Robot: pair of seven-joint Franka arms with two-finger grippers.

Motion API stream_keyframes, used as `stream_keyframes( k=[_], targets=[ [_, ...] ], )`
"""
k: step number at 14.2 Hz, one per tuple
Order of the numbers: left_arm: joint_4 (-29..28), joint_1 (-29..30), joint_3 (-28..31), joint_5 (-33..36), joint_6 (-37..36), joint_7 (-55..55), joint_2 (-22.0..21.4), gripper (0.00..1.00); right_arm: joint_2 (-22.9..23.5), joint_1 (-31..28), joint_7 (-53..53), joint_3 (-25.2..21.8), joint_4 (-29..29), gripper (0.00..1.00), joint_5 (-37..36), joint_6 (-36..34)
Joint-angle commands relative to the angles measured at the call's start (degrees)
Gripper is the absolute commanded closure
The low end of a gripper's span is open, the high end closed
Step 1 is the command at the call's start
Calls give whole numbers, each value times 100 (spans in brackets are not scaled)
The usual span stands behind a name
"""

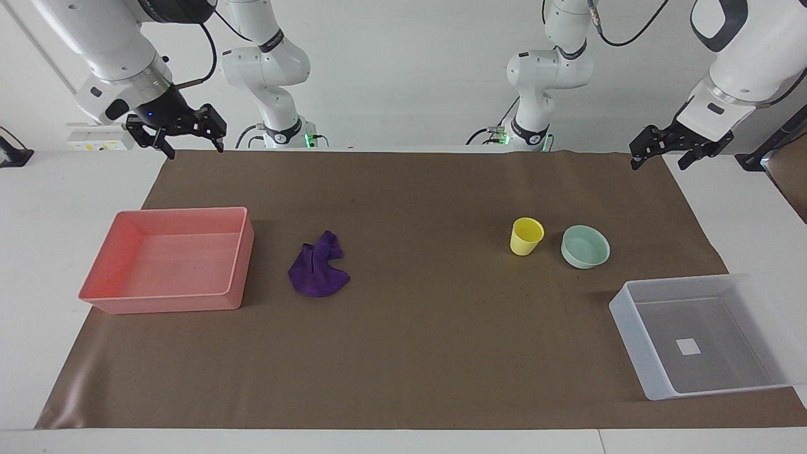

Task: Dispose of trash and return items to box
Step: 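Reach the left gripper to the green bowl while the right gripper reaches the cloth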

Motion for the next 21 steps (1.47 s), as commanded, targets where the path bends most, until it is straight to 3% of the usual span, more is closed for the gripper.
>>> stream_keyframes(
  k=[1,3,4,6,7,9,13,14,15,21],
  targets=[
    [-238,-47,49,117,129,-52,-195,0,-103,-77,-151,33,-130,0,33,82],
    [-543,-38,84,108,478,-70,-300,0,-111,-77,-107,33,-173,0,42,82],
    [-1206,-21,85,100,1124,-218,-579,0,-120,-77,-107,42,-226,0,51,82],
    [-3146,-21,85,99,2749,-771,-1325,0,-190,45,-89,86,-401,0,112,387],
    [-3938,-21,85,99,3488,-843,-1433,0,-234,177,-89,95,-559,0,112,572],
    [-4524,-20,85,99,4449,-869,-1077,0,-86,344,-89,104,-700,0,121,819],
    [-4981,-12,93,99,5741,-1018,-153,0,326,1011,472,104,-1306,0,121,2117],
    [-5105,-12,93,99,6215,-1184,-38,36,493,1109,500,104,-1377,0,121,2452],
    [-5202,-29,102,108,6307,-1299,6,99,704,1144,509,112,-1412,0,121,2733],
    [-5046,32,111,108,6168,-1195,42,100,1470,1697,877,112,-2089,1,121,4518]
  ],
)
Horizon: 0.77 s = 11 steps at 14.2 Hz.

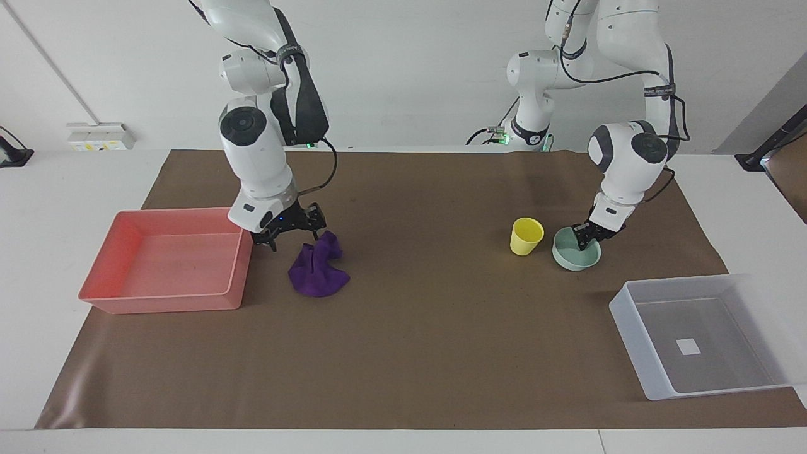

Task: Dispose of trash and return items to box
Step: 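Lift the green bowl into the white box while the right gripper grasps the cloth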

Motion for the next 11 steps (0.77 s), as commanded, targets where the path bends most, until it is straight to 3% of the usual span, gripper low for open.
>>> stream_keyframes(
  k=[1,4,7,9,11],
  targets=[
    [153,6,38,106,-249,-63,-99,100,182,182,170,2,-286,1,73,570],
    [1082,24,38,97,-1371,-80,-108,100,463,392,353,-6,-505,1,73,1061],
    [2952,208,38,-78,-2929,-115,496,100,499,393,310,-6,-891,9,73,1361],
    [3816,610,90,-385,-2958,-116,980,100,508,376,258,-6,-963,32,73,1521],
    [5062,849,90,-570,-2967,-107,1874,100,508,341,231,-6,-954,63,73,1494]
  ],
)
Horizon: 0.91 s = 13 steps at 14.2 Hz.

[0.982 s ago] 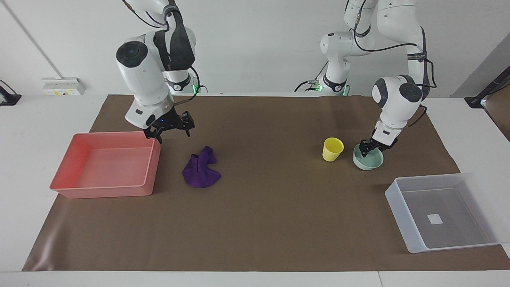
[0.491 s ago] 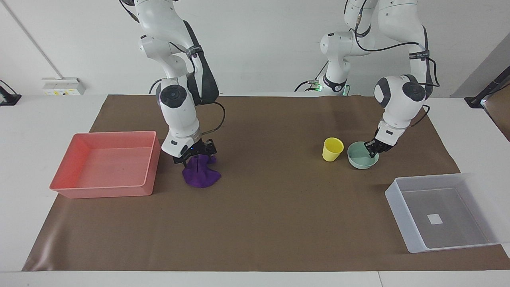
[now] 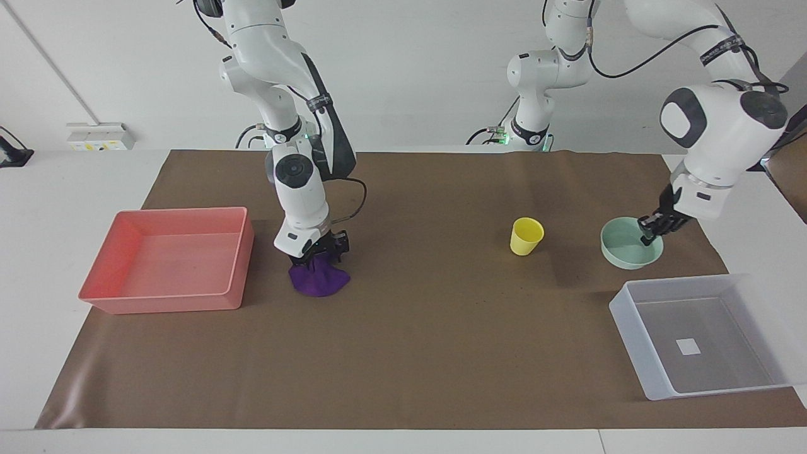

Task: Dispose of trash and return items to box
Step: 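Lift the green bowl into the white box while the right gripper grasps the cloth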

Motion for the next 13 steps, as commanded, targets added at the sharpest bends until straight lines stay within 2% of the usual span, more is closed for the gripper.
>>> stream_keyframes(
  k=[1,2,3,4,5,7,10,11,12,13],
  targets=[
    [1791,336,9,-303,-224,-15,1542,100,-88,-108,-38,1,-106,75,72,64],
    [2152,467,9,-321,-93,-15,1929,100,-79,-118,-20,1,-98,87,72,55],
    [2529,486,9,-330,91,-23,2325,100,-105,-118,-11,1,-80,94,72,38],
    [2777,495,9,-339,327,-32,2685,100,-158,-144,-3,-8,-54,99,72,-15],
    [2788,486,18,-348,765,-32,2898,100,-263,-214,6,-8,-10,100,72,-128],
    [2605,530,18,-322,1163,-24,3040,100,-491,-276,6,-17,244,100,72,-636],
    [2218,469,18,-287,1901,-6,3023,100,-921,-433,-3,-43,500,100,72,-1192],
    [2121,503,26,-278,2173,55,3023,85,-1071,-512,-3,-43,544,100,64,-1350],
    [2016,556,26,-278,2332,143,3014,37,-1211,-565,-3,-52,614,100,64,-1534],
    [2032,565,26,-278,2281,239,2997,0,-1361,-592,-11,-70,675,100,-23,-1788]
  ],
)
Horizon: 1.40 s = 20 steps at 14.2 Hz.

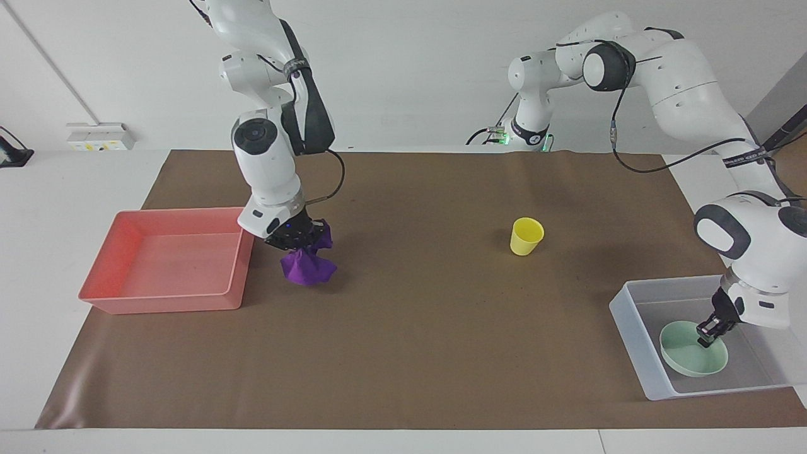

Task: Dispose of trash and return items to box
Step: 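Carry the purple cloth with the right gripper into the pink tray, then reach the left gripper to the yellow cup and grasp its rim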

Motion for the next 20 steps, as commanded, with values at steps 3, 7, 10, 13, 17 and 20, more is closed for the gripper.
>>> stream_keyframes(
  k=[3,7,10,13,17,20],
  targets=[
    [-15,-45,87,254,-562,172,-222,0,-723,-717,-282,-5,63,100,-29,-828],
    [-171,-63,35,246,-1739,251,-1099,0,-785,-1649,-1389,-23,-7,100,-29,-865],
    [-382,-579,35,246,-2856,198,-1899,0,-602,-2167,-2047,-23,-112,100,-38,-717],
    [-1109,-1308,35,255,-3385,-247,-2568,0,-400,-2441,-2481,-23,-420,100,-56,-120],
    [-3279,-2398,17,255,-2659,-1049,-3587,0,32,-2503,-2578,-23,-692,99,-73,654],
    [-4598,-2689,8,255,-1904,-1059,-4176,0,234,-2512,-2569,-23,-781,92,-73,901]
  ],
)
